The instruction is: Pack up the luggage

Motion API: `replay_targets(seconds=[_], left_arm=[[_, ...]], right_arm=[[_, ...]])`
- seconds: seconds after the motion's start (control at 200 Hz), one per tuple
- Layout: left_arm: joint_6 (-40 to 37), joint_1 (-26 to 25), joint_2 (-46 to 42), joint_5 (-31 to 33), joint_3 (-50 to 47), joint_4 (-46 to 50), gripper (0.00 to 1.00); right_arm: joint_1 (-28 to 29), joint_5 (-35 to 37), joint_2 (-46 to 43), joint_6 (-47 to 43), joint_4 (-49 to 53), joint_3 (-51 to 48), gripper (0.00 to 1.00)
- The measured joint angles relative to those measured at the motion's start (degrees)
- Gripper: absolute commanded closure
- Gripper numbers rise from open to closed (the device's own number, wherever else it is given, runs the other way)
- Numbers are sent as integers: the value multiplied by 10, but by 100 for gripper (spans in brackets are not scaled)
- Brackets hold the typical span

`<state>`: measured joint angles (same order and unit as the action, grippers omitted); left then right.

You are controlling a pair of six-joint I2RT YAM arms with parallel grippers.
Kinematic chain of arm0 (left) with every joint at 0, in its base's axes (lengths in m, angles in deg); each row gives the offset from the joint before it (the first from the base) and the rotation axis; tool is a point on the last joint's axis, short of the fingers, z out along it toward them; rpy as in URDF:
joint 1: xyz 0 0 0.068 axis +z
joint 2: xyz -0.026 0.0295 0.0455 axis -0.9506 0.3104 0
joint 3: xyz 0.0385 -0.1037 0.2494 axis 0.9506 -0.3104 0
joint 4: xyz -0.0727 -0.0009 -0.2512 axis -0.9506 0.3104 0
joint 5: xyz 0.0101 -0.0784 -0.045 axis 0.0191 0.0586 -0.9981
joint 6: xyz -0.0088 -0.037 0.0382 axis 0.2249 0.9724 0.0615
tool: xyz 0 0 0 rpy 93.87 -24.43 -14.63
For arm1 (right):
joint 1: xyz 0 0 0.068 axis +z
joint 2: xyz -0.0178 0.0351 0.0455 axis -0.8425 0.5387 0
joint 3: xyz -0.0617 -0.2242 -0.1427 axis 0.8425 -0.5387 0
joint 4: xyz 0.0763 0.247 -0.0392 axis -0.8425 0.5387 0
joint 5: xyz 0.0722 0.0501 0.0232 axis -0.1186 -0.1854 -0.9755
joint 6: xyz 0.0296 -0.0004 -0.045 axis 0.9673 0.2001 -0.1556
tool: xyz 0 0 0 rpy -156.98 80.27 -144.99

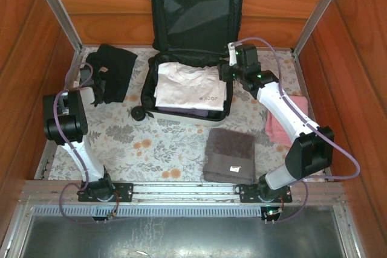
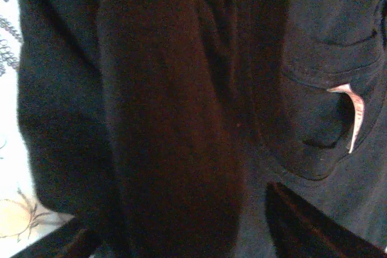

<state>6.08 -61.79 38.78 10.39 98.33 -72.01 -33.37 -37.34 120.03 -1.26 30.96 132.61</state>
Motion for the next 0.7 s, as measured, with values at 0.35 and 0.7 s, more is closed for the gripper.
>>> replay_targets(seconds=[0.35,0.7], left_arm=[[-26,0,-11,23,-10,29,100],[-195,8,-217,118,-13,290,100]], right_arm=[[0,7,-26,-4,0,-25,33],[25,-70,-26,-44,-18,-37,34]])
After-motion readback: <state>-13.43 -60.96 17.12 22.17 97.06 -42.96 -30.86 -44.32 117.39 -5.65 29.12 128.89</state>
